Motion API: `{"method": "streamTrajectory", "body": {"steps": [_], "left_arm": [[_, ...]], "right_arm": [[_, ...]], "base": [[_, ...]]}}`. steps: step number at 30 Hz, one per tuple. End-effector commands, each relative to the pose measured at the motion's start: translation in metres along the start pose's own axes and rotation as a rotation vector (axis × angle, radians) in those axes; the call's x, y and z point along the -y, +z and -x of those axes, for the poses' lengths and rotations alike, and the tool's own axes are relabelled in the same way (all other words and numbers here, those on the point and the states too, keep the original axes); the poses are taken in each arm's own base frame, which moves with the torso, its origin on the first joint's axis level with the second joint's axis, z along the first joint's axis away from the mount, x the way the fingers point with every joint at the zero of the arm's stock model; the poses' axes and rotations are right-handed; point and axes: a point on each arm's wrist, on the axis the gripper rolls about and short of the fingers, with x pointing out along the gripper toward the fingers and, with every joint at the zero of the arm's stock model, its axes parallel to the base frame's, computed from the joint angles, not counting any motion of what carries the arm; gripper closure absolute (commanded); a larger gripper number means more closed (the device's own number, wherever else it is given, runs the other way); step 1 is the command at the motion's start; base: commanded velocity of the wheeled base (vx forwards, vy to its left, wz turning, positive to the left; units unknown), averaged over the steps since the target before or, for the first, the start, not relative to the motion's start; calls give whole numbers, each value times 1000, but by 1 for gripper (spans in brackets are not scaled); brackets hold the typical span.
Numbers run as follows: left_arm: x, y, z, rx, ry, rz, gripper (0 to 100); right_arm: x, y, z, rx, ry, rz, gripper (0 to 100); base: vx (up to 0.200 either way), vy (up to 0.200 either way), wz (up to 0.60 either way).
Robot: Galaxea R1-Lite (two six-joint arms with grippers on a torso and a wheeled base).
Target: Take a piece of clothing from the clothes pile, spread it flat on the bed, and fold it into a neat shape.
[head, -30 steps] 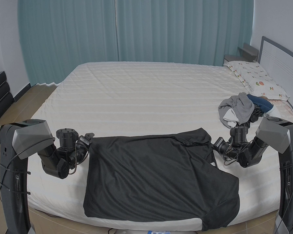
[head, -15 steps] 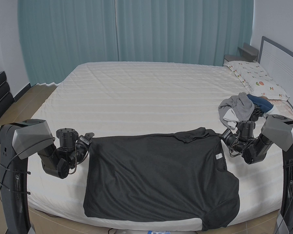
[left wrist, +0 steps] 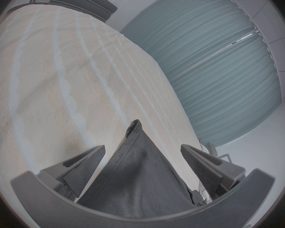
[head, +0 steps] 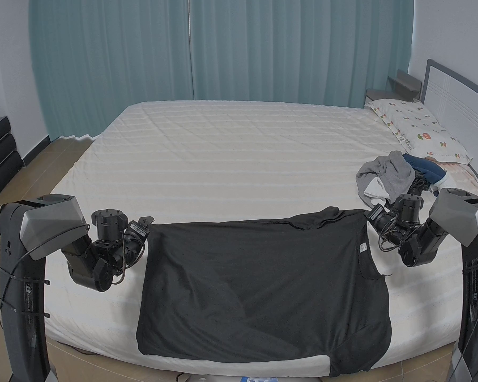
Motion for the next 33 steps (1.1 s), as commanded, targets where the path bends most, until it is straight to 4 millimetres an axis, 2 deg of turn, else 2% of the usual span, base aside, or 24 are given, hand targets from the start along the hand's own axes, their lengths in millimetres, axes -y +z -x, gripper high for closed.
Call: {"method": "streamTrajectory", "body": {"steps": [1,3,4,11,15,19,20,23,27,30,32,33], "left_arm": [[0,0,0,1,1,-1,0],[0,0,0,1,1,-1,0],[0,0,0,1,1,-1,0],[0,0,0,1,1,-1,0],[0,0,0,2,0,1,0],[0,0,0,2,-2,2,0],[0,0,0,2,0,4,0],[0,0,1,5,0,4,0],[-1,0,1,6,-1,4,0],[-1,0,1,6,-1,4,0],[-1,-1,1,6,-1,3,0],[-1,-1,1,6,-1,2,0]], "right_arm": [[9,-7,-7,-8,-11,-1,100],[10,-7,-8,-6,-11,-2,100],[11,-4,-8,0,-10,-4,0],[17,-5,-4,-16,-26,-9,0],[9,4,5,2,-21,-30,0],[-8,6,20,-19,-5,-88,0],[-19,1,21,-37,12,-88,0],[-38,-11,21,-79,22,-72,0],[-68,-16,30,-151,27,-34,0],[-85,-29,23,-198,40,-16,0],[-86,-45,15,-246,18,-9,0],[-86,-46,14,-248,18,-9,0]], "base": [[0,0,0],[0,0,0],[0,0,0],[0,0,0],[0,0,0],[0,0,0],[0,0,0],[0,0,0],[0,0,0],[0,0,0],[0,0,0],[0,0,0]]}}
